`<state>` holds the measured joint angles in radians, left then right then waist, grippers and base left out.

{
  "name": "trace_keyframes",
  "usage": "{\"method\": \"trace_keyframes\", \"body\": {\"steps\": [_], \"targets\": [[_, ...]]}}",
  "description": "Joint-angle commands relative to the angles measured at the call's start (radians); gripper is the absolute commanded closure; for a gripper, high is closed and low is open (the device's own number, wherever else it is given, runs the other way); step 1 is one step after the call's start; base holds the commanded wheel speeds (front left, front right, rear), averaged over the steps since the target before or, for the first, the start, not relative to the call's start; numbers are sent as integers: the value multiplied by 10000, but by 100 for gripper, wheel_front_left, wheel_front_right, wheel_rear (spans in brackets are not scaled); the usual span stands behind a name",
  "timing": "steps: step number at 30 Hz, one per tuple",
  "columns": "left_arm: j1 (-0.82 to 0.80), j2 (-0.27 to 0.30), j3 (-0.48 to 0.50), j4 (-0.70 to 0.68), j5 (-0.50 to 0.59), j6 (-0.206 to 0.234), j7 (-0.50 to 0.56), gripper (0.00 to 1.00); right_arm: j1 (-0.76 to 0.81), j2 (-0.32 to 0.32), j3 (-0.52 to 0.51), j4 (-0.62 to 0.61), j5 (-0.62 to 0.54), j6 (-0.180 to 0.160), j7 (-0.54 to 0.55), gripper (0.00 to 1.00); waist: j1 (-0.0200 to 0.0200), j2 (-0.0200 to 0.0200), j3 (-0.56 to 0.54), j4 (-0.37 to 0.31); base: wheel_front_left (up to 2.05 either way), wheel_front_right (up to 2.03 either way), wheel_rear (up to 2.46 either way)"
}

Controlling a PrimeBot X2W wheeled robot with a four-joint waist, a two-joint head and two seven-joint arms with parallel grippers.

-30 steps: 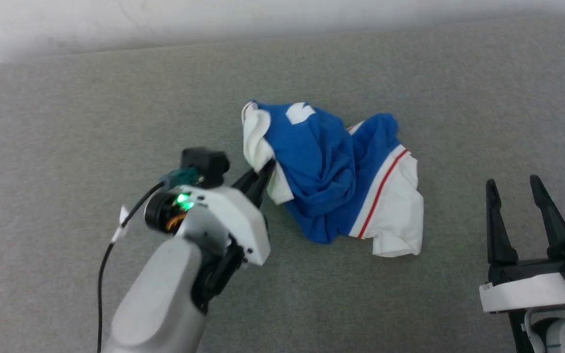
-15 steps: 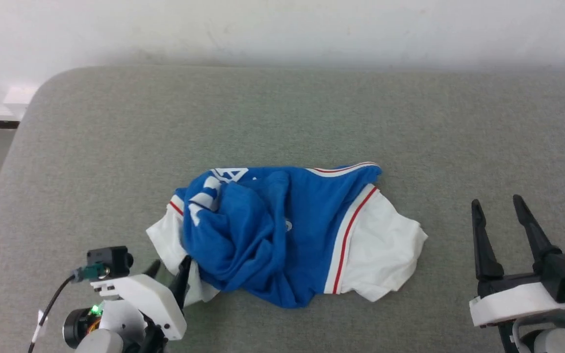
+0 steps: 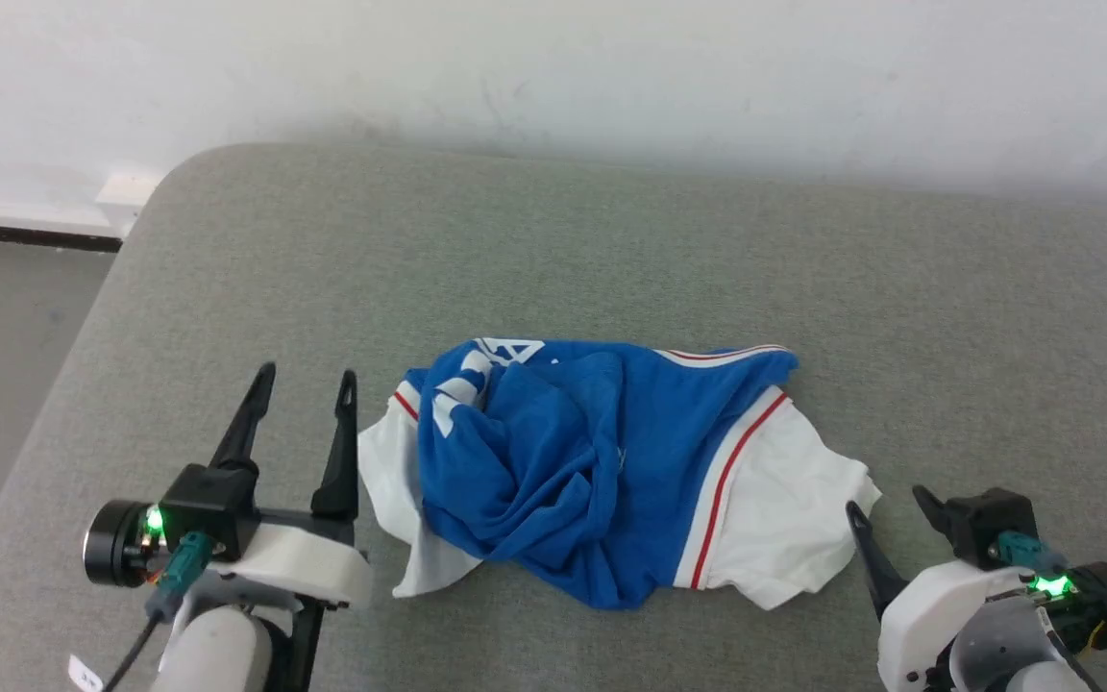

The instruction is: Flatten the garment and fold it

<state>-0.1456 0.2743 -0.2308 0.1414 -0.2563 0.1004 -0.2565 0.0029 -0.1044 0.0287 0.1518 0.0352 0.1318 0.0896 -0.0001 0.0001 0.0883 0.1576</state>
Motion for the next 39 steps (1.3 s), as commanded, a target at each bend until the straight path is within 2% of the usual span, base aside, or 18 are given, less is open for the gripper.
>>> {"method": "trace_keyframes", "body": {"steps": [1,4,7,13,14,15,16,20,24,29,33,34,35,39], "targets": [[103,-91,44,-298,219,71,-45,0,-162,-39,-29,48,1,-11,321,0,1,-1,-4,133,0,0,0],[554,-327,79,-972,836,54,-49,0,-358,3,-75,278,20,-11,1539,0,1,-1,61,323,0,0,0],[858,-581,116,-1098,1118,-10,-50,0,-520,76,-99,570,56,-11,2244,0,1,-1,175,493,0,0,0],[970,-975,370,-990,1332,-270,-51,0,-799,130,149,1570,397,-11,2453,0,1,-1,409,658,0,0,0],[958,-1021,432,-967,1351,-316,-51,0,-849,116,184,1737,401,-11,2428,20,1,-1,463,649,0,0,0],[947,-1061,486,-933,1367,-371,-52,0,-907,106,196,1882,412,-11,2376,85,1,-1,492,636,0,0,0],[946,-1092,531,-876,1378,-436,-52,0,-957,84,190,2004,414,-11,2306,100,1,-1,502,611,0,0,0],[916,-1184,728,-665,1442,-651,-52,0,-1158,-190,-236,2175,416,-11,1960,100,1,-1,451,349,0,0,0],[1037,-1257,857,-609,1522,-828,-52,0,-1284,-905,-1187,1983,377,-11,1808,100,1,-1,293,17,0,0,0],[1052,-1392,923,-468,1591,-1058,-52,0,-1102,-1936,-2325,1731,369,-11,2209,100,1,-1,148,-237,0,0,0],[1040,-1512,944,-353,1626,-1226,-52,0,-827,-2334,-3006,1951,342,-11,2719,100,1,-1,103,-374,0,0,0],[1044,-1543,921,-315,1638,-1281,-52,0,-759,-2406,-3042,1979,169,-11,2757,69,1,-1,103,-396,0,0,0],[1045,-1569,905,-274,1653,-1326,-53,0,-747,-2404,-3128,1974,36,-11,2670,0,1,-1,109,-419,0,0,0],[1030,-1669,903,9,1515,-1575,-53,0,-884,-1764,-3102,1519,35,-11,1702,0,1,-1,167,-522,0,0,0]]}}
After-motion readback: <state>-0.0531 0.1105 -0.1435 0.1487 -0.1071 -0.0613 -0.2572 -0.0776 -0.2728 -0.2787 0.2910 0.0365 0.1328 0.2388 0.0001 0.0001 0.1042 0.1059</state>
